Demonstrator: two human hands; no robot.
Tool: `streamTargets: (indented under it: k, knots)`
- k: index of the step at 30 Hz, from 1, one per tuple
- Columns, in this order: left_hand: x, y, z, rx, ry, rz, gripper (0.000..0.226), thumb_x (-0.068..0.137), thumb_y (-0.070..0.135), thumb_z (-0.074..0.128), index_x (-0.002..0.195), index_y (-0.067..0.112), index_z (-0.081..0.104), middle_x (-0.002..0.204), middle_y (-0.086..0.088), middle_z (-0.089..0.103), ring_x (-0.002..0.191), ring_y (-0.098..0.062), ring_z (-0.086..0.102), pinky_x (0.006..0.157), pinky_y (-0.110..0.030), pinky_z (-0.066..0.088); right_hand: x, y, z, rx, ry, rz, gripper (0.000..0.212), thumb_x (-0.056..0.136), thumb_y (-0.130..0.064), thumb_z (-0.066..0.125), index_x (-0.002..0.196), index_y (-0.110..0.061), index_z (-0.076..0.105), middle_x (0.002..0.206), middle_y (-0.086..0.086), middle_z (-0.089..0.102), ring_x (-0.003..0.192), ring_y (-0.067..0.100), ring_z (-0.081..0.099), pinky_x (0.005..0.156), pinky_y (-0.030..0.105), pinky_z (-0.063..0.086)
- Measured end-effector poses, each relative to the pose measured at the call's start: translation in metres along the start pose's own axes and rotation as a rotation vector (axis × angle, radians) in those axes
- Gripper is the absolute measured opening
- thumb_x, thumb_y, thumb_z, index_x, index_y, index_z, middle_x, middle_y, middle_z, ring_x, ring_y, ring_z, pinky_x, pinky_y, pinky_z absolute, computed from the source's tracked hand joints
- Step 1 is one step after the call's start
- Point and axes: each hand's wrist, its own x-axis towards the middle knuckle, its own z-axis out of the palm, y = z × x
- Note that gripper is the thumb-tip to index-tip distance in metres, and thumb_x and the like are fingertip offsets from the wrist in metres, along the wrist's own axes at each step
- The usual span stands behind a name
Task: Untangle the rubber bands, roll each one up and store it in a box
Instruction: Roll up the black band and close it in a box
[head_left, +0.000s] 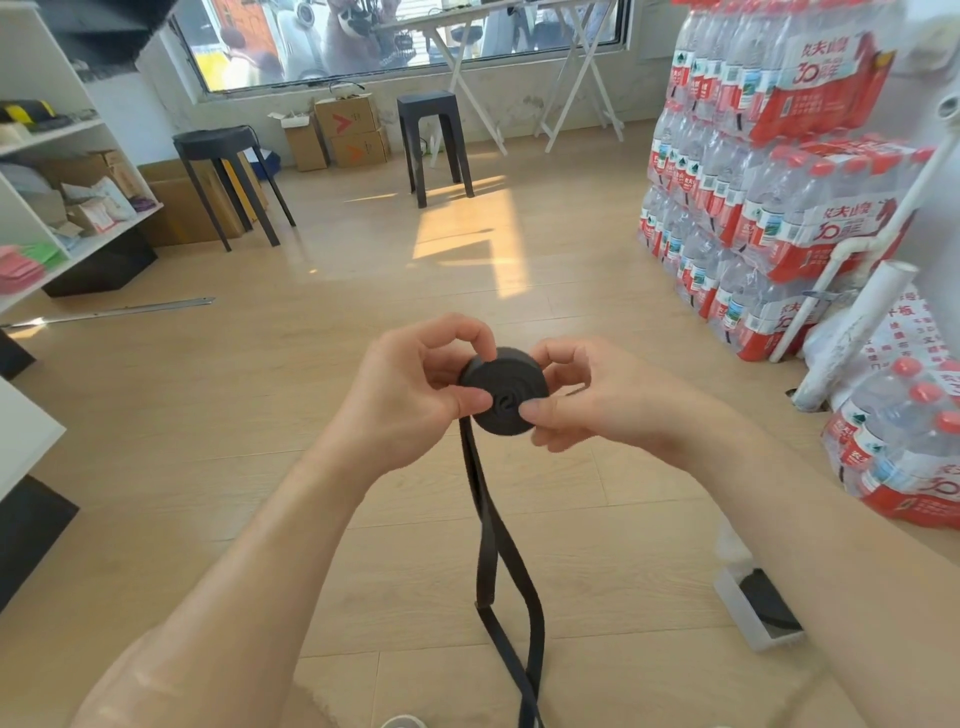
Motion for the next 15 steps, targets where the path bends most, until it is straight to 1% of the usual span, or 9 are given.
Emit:
streamTargets:
  k: [1, 2, 4, 6, 8, 9, 11, 13, 15]
  knots:
    - [-0.0008, -0.0005, 0.0019, 0.061, -0.032, 0.0, 0.031, 0.075, -0.015, 0.066, 0.086, 0.013, 0.06, 0.079, -0.005, 0.074, 0.075, -0.018, 0.07, 0.075, -0.029, 0.058, -0.001, -0.0018, -0.0015, -0.169, -0.003, -0.003, 0.014, 0.086, -0.012, 0.07, 0.095, -0.022, 0.068, 0.09, 0.002, 0.072, 0.07, 0.01, 0.066, 0.064, 0.026, 0.053]
    - [-0.0013, -0.0014, 0.0037, 0.116, -0.057, -0.002, 0.033, 0.075, -0.015, 0.067, 0.085, 0.016, 0.062, 0.078, -0.004, 0.074, 0.075, -0.017, 0.069, 0.077, -0.03, 0.057, -0.0014, -0.0026, -0.0015, -0.252, 0.003, -0.017, 0.014, 0.085, -0.016, 0.071, 0.096, -0.025, 0.069, 0.088, -0.001, 0.073, 0.065, 0.006, 0.064, 0.061, 0.024, 0.051]
    - [-0.0015, -0.0037, 0.0067, 0.202, -0.081, 0.0, 0.038, 0.074, -0.012, 0.068, 0.082, 0.024, 0.063, 0.078, 0.001, 0.073, 0.077, -0.015, 0.068, 0.08, -0.033, 0.056, -0.0024, -0.0027, 0.0021, -0.296, 0.033, -0.059, 0.014, 0.083, -0.017, 0.074, 0.094, -0.025, 0.072, 0.084, 0.0, 0.074, 0.057, 0.004, 0.061, 0.057, 0.024, 0.052]
    - [-0.0011, -0.0052, 0.0086, 0.253, -0.084, 0.002, 0.042, 0.073, -0.009, 0.07, 0.079, 0.031, 0.061, 0.078, 0.004, 0.073, 0.078, -0.014, 0.068, 0.079, -0.034, 0.056, -0.0015, -0.002, 0.0056, -0.388, 0.066, -0.104, 0.01, 0.081, -0.017, 0.075, 0.088, -0.021, 0.071, 0.081, 0.003, 0.073, 0.053, 0.008, 0.062, 0.059, 0.03, 0.056]
    - [-0.001, -0.006, 0.0096, 0.261, -0.056, -0.005, 0.04, 0.07, -0.005, 0.076, 0.076, 0.031, 0.06, 0.074, 0.006, 0.072, 0.076, -0.011, 0.068, 0.076, -0.033, 0.056, 0.0007, 0.0001, 0.0045, -0.493, 0.106, -0.133, 0.011, 0.079, -0.018, 0.077, 0.082, -0.023, 0.067, 0.078, 0.0, 0.071, 0.053, 0.005, 0.061, 0.06, 0.03, 0.054]
    - [-0.0006, -0.0062, 0.0094, 0.261, -0.025, -0.009, 0.037, 0.067, -0.002, 0.079, 0.074, 0.029, 0.059, 0.072, 0.007, 0.071, 0.074, -0.01, 0.068, 0.075, -0.034, 0.056, 0.0016, 0.0005, 0.0034, -0.512, 0.127, -0.134, 0.014, 0.079, -0.019, 0.077, 0.08, -0.024, 0.065, 0.078, -0.002, 0.07, 0.054, 0.004, 0.061, 0.06, 0.029, 0.053]
    - [0.0005, -0.0072, 0.0084, 0.248, 0.029, -0.02, 0.033, 0.062, 0.003, 0.084, 0.068, 0.024, 0.059, 0.071, 0.002, 0.07, 0.071, -0.012, 0.068, 0.072, -0.035, 0.057, 0.0021, 0.0014, 0.0015, -0.473, 0.144, -0.121, 0.016, 0.08, -0.017, 0.077, 0.079, -0.024, 0.062, 0.077, -0.001, 0.069, 0.053, 0.008, 0.063, 0.058, 0.03, 0.054]
    - [0.0018, -0.0083, 0.0082, 0.226, 0.055, -0.026, 0.029, 0.062, 0.006, 0.086, 0.065, 0.019, 0.059, 0.071, -0.003, 0.071, 0.07, -0.017, 0.068, 0.07, -0.038, 0.057, 0.0016, 0.0019, 0.0013, -0.451, 0.148, -0.114, 0.014, 0.082, -0.015, 0.075, 0.081, -0.021, 0.062, 0.076, 0.003, 0.069, 0.051, 0.01, 0.065, 0.055, 0.028, 0.054]
    - [0.003, -0.0093, 0.0079, 0.243, 0.077, -0.028, 0.027, 0.062, 0.012, 0.086, 0.065, 0.018, 0.06, 0.069, -0.002, 0.07, 0.07, -0.018, 0.068, 0.071, -0.039, 0.057, 0.0027, 0.003, 0.0005, -0.445, 0.166, -0.111, 0.013, 0.083, -0.016, 0.074, 0.083, -0.019, 0.062, 0.075, 0.006, 0.071, 0.052, 0.012, 0.066, 0.056, 0.028, 0.054]
